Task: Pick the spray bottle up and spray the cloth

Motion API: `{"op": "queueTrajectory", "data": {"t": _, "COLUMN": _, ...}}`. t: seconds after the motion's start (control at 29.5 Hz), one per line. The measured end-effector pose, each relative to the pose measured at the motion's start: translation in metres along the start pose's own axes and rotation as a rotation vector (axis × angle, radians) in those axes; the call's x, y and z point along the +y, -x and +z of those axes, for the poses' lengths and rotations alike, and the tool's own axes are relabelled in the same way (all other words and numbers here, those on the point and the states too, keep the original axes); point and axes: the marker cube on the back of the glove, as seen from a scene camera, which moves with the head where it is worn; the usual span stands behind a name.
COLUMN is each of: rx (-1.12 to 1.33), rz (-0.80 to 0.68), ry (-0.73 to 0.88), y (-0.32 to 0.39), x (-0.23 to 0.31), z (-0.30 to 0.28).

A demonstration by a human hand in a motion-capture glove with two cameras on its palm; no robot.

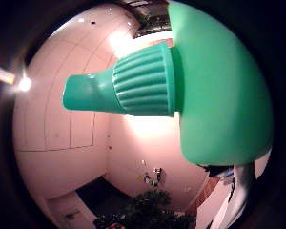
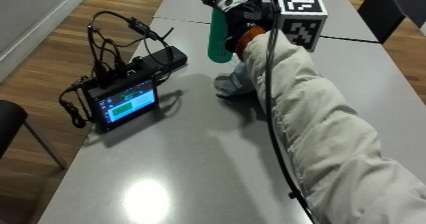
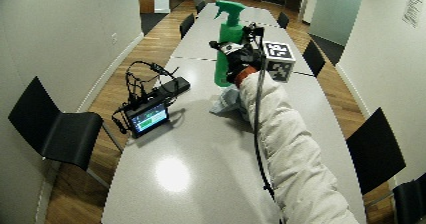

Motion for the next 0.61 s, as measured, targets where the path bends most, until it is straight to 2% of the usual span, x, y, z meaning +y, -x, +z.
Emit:
{"op": "queueTrajectory", "data": {"t": 0.1, "rx": 0.051, "rz": 0.064, "ry": 0.023, "y": -0.018, "x": 0.002, "z": 0.035}}
{"op": "queueTrajectory", "data": {"t": 0.61, "rx": 0.126, "rz": 0.131, "ry": 0.040, "y": -0.054, "x": 0.010, "z": 0.043}}
